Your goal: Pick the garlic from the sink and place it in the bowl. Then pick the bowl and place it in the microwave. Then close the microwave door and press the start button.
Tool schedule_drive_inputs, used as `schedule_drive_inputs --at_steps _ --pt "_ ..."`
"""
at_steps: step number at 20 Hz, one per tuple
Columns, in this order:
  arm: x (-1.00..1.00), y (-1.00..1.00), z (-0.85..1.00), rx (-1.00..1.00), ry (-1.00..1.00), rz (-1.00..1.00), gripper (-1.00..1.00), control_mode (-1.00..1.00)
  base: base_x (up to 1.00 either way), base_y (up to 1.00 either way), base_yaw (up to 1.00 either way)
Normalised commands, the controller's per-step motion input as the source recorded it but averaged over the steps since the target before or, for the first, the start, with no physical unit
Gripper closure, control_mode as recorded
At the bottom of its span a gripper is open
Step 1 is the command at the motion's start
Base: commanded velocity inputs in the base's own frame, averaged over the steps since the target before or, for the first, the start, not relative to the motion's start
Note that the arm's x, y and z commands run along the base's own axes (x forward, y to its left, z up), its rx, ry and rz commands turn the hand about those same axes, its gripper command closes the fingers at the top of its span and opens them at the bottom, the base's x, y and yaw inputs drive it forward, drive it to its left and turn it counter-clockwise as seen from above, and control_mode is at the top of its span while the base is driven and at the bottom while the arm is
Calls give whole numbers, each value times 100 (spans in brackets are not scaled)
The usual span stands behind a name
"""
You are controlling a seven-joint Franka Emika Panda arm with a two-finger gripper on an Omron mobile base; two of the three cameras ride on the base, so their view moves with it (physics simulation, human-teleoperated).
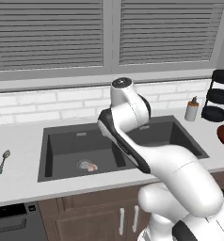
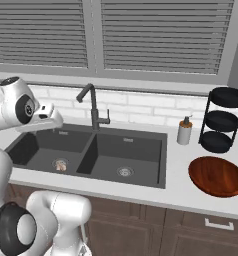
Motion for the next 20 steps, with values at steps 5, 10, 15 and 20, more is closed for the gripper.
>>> schedule_drive_inputs --at_steps 5,10,15,20 --pt "19 22 -59 0 9 0 -100 -100 0 0 0" --pt "22 26 -72 0 5 0 -100 -100 0 0 0" --pt "20 15 -67 0 8 1 -100 -100 0 0 0" --pt "4 21 -53 0 8 1 -100 -100 0 0 0"
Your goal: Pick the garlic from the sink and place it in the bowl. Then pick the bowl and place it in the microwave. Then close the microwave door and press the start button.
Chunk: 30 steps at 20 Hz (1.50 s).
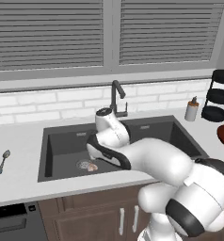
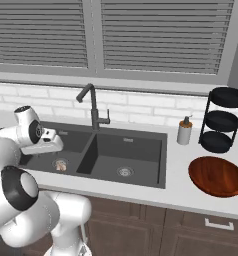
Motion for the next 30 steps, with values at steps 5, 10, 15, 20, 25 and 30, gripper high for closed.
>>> schedule_drive_inputs --at_steps 5,10,15,20,25,30 --pt "13 30 -41 0 3 0 -100 -100 0 0 0" --pt "0 0 -27 0 2 0 -100 -100 0 0 0" --pt "27 0 -27 0 0 0 -100 -100 0 0 0" --pt "36 1 -34 0 0 0 -100 -100 0 0 0" --pt "29 15 -28 0 0 0 -100 -100 0 0 0" --pt "16 15 -26 0 0 0 -100 -100 0 0 0"
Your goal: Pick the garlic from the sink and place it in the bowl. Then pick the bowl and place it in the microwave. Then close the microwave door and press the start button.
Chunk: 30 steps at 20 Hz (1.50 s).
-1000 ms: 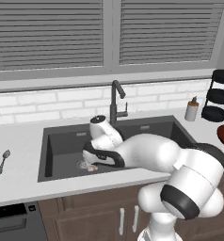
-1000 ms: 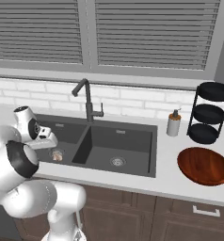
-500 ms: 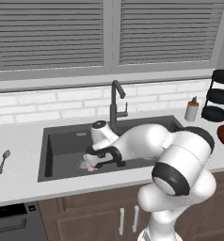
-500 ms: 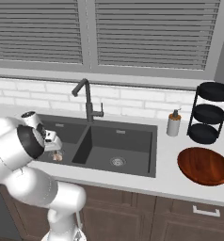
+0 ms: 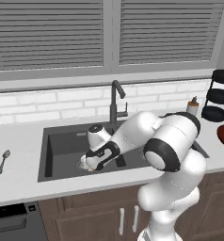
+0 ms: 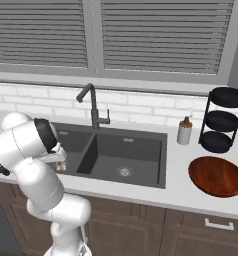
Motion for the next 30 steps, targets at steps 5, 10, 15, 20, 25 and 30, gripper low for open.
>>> schedule_drive_inputs --at_steps 5,10,15,20,25,30 --pt "16 3 -22 0 0 0 -100 -100 0 0 0" --pt "23 0 -20 0 0 0 -100 -100 0 0 0" --pt "35 3 -14 0 0 0 -100 -100 0 0 0" --pt "21 6 -21 0 0 0 -100 -100 0 0 0" --pt "0 1 -21 0 0 0 -100 -100 0 0 0" --pt "9 0 -15 0 0 0 -100 -100 0 0 0"
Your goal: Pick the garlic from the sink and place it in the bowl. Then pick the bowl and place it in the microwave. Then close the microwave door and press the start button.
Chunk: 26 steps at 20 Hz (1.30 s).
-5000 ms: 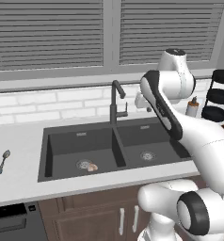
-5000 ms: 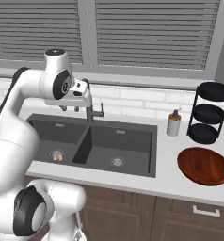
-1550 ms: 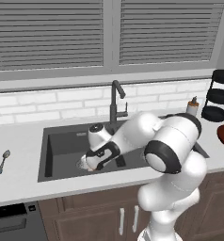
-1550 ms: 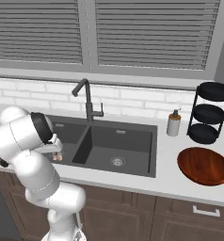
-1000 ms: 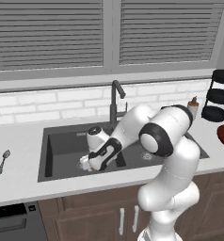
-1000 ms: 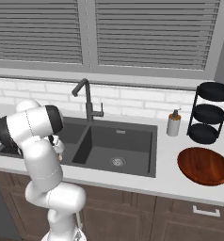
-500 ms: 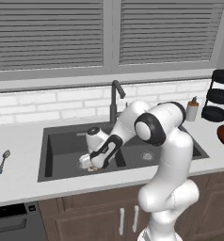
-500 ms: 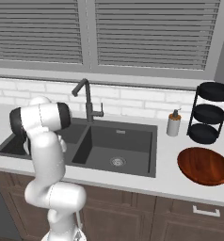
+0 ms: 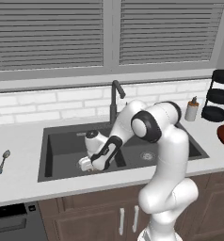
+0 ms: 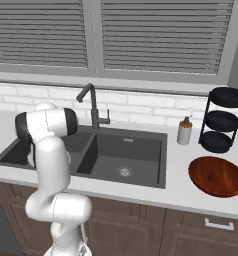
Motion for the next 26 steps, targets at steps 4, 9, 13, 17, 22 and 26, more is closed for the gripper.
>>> schedule_drive_inputs --at_steps 4,9,13,17,22,26 --pt "22 6 -18 0 0 0 -100 -100 0 0 0" --pt "34 19 -19 0 0 0 -100 -100 0 0 0" --pt "31 22 -21 0 0 0 -100 -100 0 0 0" --pt "6 2 -23 2 0 0 -100 -100 0 0 0" --pt "12 0 -23 2 0 0 -100 -100 0 0 0" --pt "27 0 -20 2 0 0 -100 -100 0 0 0"
